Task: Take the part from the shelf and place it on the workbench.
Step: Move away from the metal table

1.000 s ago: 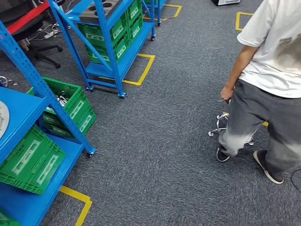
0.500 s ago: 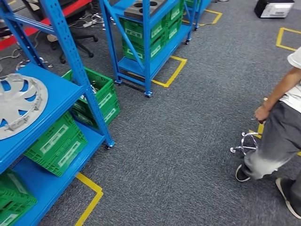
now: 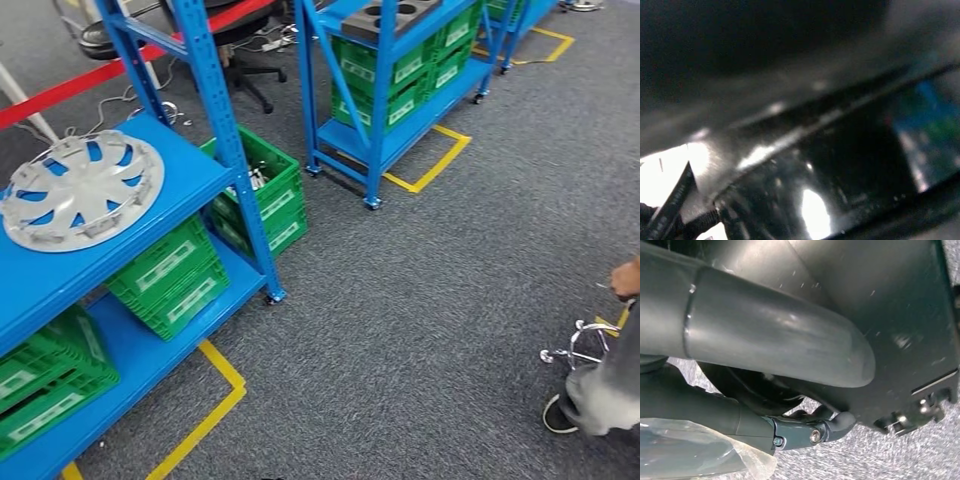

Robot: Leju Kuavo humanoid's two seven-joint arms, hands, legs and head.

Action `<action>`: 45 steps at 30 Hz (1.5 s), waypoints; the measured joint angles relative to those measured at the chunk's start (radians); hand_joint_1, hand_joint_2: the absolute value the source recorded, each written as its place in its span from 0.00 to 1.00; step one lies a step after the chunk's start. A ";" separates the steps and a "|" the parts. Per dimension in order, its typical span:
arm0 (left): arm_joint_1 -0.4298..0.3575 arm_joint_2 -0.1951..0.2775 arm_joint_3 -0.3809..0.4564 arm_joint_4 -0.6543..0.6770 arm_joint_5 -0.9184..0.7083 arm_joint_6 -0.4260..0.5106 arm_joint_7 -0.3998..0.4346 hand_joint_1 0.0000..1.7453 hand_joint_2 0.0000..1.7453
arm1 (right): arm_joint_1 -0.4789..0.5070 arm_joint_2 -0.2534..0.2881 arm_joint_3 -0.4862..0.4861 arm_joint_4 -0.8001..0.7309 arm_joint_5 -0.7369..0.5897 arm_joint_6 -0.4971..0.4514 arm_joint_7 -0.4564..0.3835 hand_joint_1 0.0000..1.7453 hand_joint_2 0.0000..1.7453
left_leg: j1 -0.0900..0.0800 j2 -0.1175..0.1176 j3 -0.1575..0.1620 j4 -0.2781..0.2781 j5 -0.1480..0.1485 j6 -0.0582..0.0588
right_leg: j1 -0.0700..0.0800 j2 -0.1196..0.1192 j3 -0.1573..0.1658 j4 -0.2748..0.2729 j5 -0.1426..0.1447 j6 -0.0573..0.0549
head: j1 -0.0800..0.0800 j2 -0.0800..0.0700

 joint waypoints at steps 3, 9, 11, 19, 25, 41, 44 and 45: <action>-0.001 0.002 0.000 0.000 0.000 0.007 0.003 0.00 0.00 | -0.002 0.000 0.000 0.000 0.000 0.009 0.003 0.00 0.00 | -0.016 0.068 0.098 -0.188 0.075 0.026 | 0.008 -0.033 0.007 0.001 -0.007 0.003 | 0.000 0.000; 0.000 0.006 0.004 0.000 0.004 0.013 0.015 0.00 0.00 | -0.009 0.000 0.001 -0.001 0.015 0.013 0.053 0.00 0.00 | -0.017 0.056 0.123 -0.258 0.090 0.052 | 0.012 -0.042 0.003 0.026 -0.041 0.029 | 0.006 0.000; -0.004 0.007 0.007 0.000 0.006 0.007 0.022 0.00 0.00 | -0.013 0.000 0.001 -0.001 0.017 0.016 0.062 0.00 0.00 | -0.011 0.030 0.124 -0.264 0.096 0.058 | 0.007 0.019 -0.043 0.132 -0.097 0.039 | 0.013 0.000; -0.006 0.008 0.030 0.000 0.014 -0.020 0.046 0.00 1.00 | -0.024 0.001 0.011 0.000 0.015 0.033 0.151 0.00 0.00 | 0.000 -0.086 0.115 -0.242 0.094 0.035 | -0.018 0.125 -0.004 0.030 -0.003 0.056 | 0.016 0.000; -0.009 0.012 0.057 0.000 0.034 -0.062 0.060 0.00 1.00 | -0.015 -0.002 0.006 -0.001 -0.046 0.052 0.074 0.00 0.00 | 0.001 -0.063 0.065 -0.175 0.067 0.000 | -0.017 0.088 0.011 0.003 -0.005 0.016 | 0.008 0.000; -0.009 0.008 0.074 -0.001 -0.005 0.000 0.020 0.00 1.00 | -0.013 -0.007 -0.005 -0.004 -0.039 0.024 0.157 0.00 0.00 | -0.010 0.024 0.114 -0.252 0.093 0.052 | 0.006 0.019 -0.015 0.094 -0.086 0.038 | 0.011 0.000; -0.010 0.006 0.075 -0.001 -0.019 0.026 0.007 0.00 1.00 | -0.018 -0.007 -0.005 -0.004 -0.051 0.019 0.190 0.00 0.00 | -0.009 -0.012 0.114 -0.251 0.094 0.056 | 0.002 0.044 -0.111 0.266 -0.140 0.045 | 0.013 0.000; -0.009 0.007 0.075 -0.001 -0.021 0.029 0.003 0.00 1.00 | -0.021 -0.007 -0.007 -0.004 -0.055 0.017 0.200 0.00 0.00 | -0.008 -0.024 0.114 -0.250 0.094 0.055 | 0.000 0.045 -0.121 0.273 -0.125 0.047 | 0.013 0.000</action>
